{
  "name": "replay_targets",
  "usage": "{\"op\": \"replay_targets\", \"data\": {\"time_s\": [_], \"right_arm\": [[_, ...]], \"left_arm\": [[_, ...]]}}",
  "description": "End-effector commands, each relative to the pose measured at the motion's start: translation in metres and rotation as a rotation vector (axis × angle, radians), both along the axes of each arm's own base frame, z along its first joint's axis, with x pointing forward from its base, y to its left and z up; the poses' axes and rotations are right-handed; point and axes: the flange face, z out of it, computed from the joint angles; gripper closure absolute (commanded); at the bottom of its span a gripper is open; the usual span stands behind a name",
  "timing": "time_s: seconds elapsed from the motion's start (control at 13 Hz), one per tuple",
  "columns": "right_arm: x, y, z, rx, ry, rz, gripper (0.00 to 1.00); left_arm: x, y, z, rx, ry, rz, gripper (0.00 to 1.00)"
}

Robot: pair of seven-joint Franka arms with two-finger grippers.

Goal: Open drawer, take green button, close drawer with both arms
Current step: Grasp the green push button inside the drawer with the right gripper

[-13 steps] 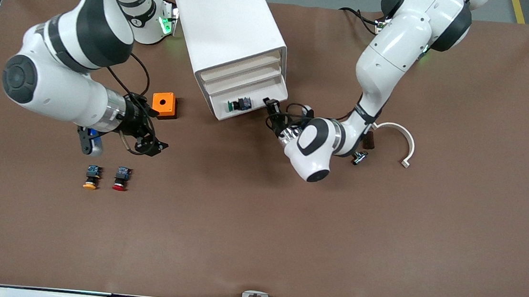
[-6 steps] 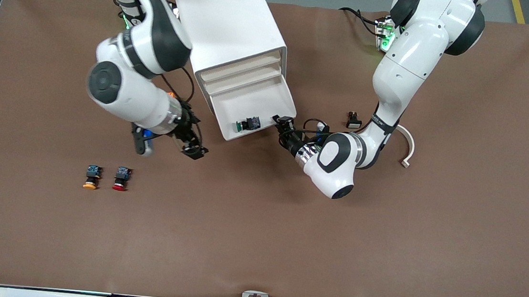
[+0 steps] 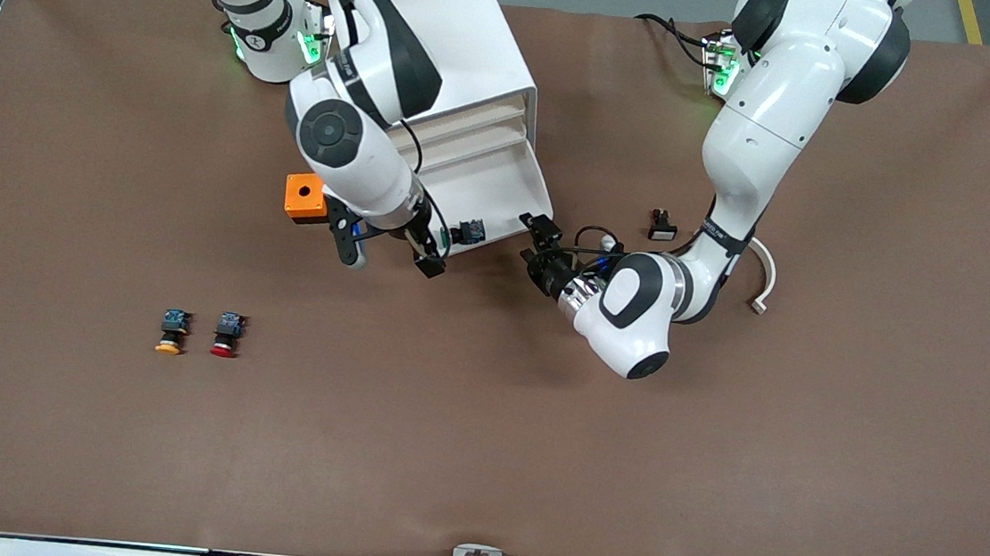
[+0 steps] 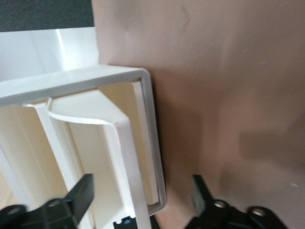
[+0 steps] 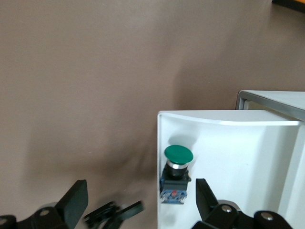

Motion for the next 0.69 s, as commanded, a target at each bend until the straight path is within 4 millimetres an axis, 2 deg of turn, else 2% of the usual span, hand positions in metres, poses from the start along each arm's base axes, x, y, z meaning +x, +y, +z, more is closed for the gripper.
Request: {"op": "replay_targets", "data": {"time_s": [0.0,0.38,0.62], "right_arm": [[-0.024,0.009,-0.019,-0.040,-0.043,-0.018,0.00],[-0.057,0.034,-0.057,-0.031,-0.077,-0.024,0.00],[-0.075,0.052,-0.079,-0.035,-0.086,0.001,0.00]], "left_arm": [[0.019,0.023,0.021,0.047,-0.082,-0.057,0.01],[0.048,0.025,0.059,0.072,-0.239,-0.123,0.01],[0.054,0.029,0.086,-0.030,-0.335,-0.189,0.00]]}}
